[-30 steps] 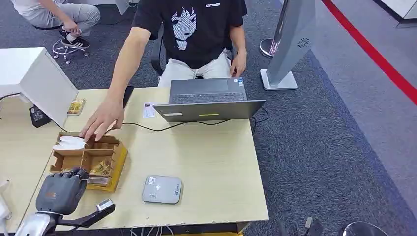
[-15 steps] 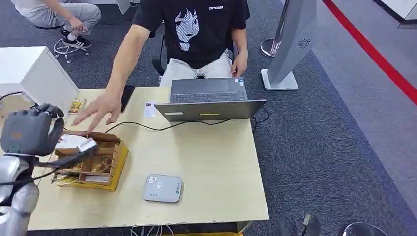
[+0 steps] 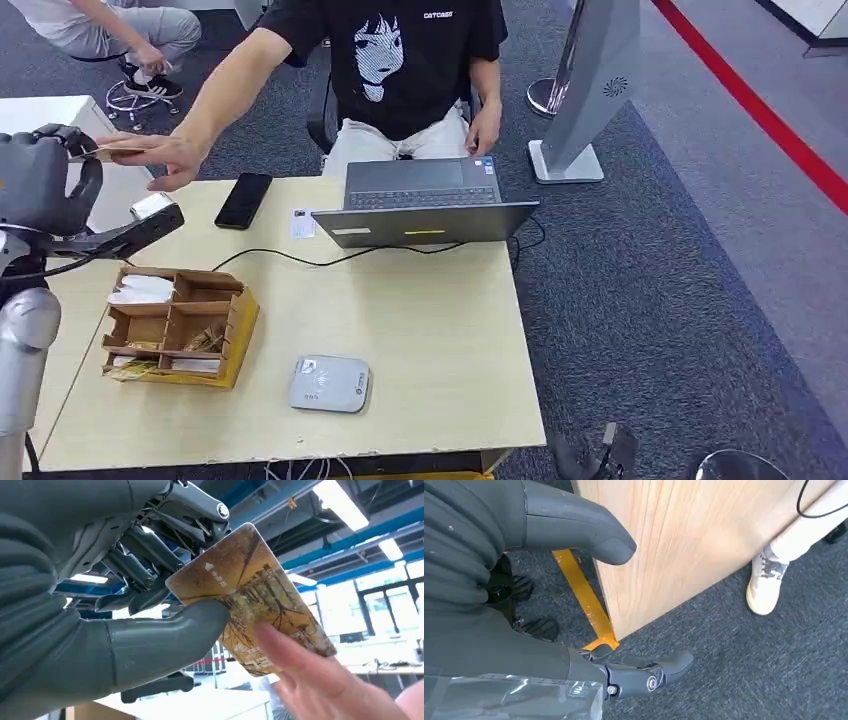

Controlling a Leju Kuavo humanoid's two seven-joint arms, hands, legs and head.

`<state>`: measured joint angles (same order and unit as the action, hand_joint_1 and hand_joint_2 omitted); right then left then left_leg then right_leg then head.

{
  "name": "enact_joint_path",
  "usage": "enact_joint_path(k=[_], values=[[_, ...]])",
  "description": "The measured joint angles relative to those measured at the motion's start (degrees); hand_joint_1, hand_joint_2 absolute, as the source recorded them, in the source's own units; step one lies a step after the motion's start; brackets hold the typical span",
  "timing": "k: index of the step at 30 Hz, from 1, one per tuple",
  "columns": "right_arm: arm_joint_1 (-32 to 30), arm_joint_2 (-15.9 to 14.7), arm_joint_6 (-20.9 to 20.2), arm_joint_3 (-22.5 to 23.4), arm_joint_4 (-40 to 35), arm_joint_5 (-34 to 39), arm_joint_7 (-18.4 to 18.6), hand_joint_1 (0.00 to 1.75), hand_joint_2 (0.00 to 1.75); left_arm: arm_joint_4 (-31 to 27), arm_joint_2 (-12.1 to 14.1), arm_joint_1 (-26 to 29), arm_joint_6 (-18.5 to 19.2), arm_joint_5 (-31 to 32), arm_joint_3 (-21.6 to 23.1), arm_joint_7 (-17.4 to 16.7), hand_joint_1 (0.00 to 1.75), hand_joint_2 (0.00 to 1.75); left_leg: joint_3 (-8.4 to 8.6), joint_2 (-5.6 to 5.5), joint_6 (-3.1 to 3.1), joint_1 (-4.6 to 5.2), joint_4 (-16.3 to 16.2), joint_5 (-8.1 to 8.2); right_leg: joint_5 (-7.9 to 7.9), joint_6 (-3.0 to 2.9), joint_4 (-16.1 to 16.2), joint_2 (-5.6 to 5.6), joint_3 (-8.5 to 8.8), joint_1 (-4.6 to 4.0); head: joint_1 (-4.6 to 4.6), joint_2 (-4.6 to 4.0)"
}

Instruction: Pass the card to the sensor for recognition and then transmit it.

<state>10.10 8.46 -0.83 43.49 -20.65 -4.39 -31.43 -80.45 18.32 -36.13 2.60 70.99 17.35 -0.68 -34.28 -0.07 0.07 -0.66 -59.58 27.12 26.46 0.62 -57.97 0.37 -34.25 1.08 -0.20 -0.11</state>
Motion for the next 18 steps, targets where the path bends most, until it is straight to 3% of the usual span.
enact_joint_path(k=[4,5,8,9,15,18], values=[[0.05,0.07,0.0,-0.46,0.11,0.0,0.0,0.0,1.75,2.53,0.02,-0.09,-0.26,-0.96,0.02,-0.26,1.75,1.75,-0.01,0.15,0.0,0.0,0.0,0.0,-0.02,-0.01,-0.01,0.18,-0.03,0.0,0.0,0.0],[0.04,0.07,0.0,-0.57,0.11,0.0,0.0,0.0,1.75,3.03,0.06,-0.08,-0.33,-1.24,0.02,-0.31,0.54,1.75,-0.01,0.17,0.0,0.0,0.0,0.0,-0.02,-0.01,-0.02,0.22,-0.04,0.0,0.0,0.0],[0.03,0.07,0.0,-0.72,0.13,0.04,0.04,0.0,1.75,4.24,0.33,0.17,-0.87,-2.36,0.02,-0.29,0.54,1.75,-0.03,0.19,0.0,0.0,0.0,0.02,-0.01,-0.01,-0.02,0.25,-0.05,0.0,0.0,0.0],[0.02,0.07,0.0,-0.76,0.11,0.09,0.07,0.0,1.75,4.35,0.46,0.54,-1.59,-2.64,0.02,-0.26,0.0,1.75,-0.03,0.17,0.0,0.0,0.0,0.02,0.0,-0.01,-0.01,0.24,-0.05,0.0,0.0,0.0],[-0.02,0.07,0.24,-0.85,0.11,0.13,0.11,0.0,1.75,4.43,0.72,2.95,-4.55,-2.53,0.0,-0.17,0.0,1.75,-0.08,0.1,-0.01,0.0,0.02,0.05,0.05,0.04,0.0,0.14,-0.03,0.0,0.02,0.0],[-0.34,0.07,0.55,-0.83,0.11,0.57,0.13,0.0,1.75,1.85,0.79,6.91,-10.48,-1.57,-0.57,-0.13,0.0,1.75,-0.05,0.16,-0.02,0.02,0.02,0.06,0.04,0.04,0.0,0.21,-0.03,0.02,-0.02,0.0]])
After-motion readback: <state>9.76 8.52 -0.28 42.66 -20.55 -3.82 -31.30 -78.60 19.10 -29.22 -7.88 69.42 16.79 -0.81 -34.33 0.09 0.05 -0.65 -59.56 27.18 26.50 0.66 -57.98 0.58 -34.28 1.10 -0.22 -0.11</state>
